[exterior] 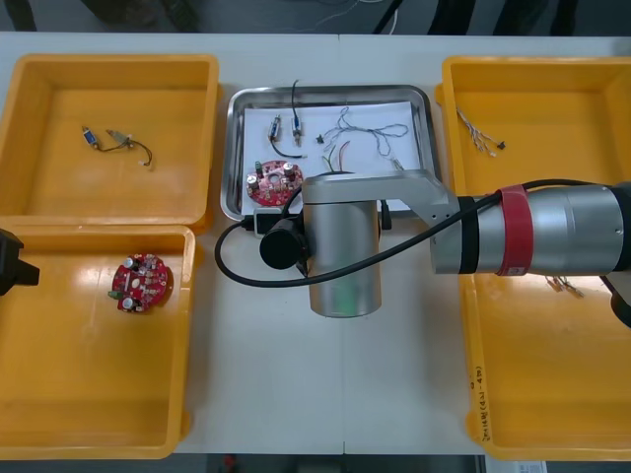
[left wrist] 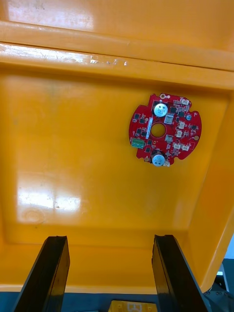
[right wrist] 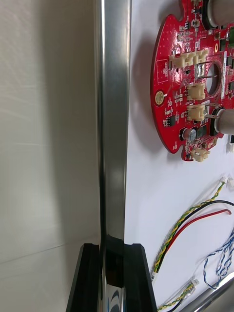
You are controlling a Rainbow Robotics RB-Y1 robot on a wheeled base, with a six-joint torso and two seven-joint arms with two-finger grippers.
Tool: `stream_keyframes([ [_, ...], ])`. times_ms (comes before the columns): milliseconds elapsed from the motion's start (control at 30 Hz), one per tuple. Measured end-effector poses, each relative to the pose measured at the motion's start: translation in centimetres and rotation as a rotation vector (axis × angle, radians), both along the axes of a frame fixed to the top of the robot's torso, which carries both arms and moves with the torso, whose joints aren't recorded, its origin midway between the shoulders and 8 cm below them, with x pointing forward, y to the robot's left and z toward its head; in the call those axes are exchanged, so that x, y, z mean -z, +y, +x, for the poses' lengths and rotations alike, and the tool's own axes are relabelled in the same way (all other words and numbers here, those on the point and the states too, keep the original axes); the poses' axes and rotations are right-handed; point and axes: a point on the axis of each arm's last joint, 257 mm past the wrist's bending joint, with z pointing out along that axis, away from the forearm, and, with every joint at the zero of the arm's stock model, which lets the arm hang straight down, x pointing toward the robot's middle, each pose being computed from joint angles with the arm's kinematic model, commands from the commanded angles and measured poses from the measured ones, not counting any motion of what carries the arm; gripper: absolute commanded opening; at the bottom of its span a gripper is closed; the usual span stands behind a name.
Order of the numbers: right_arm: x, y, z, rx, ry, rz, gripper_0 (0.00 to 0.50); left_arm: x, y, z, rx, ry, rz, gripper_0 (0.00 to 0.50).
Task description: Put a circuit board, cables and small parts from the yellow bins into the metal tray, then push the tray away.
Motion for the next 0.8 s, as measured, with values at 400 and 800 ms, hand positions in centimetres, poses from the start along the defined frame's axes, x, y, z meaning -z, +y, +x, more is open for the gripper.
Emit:
stream_keyframes([
  [400, -1.0, -0.1, 2.4, 0.014, -0.008, 0.024, 0.000, 0.0, 0.0, 0.0, 0.000, 0.000, 0.000, 0.500],
  [800, -2.6, 0.0, 5.2, 0.022, -0.038, 0.061, 0.000, 0.0, 0.0, 0.0, 0.000, 0.000, 0.000, 0.500],
])
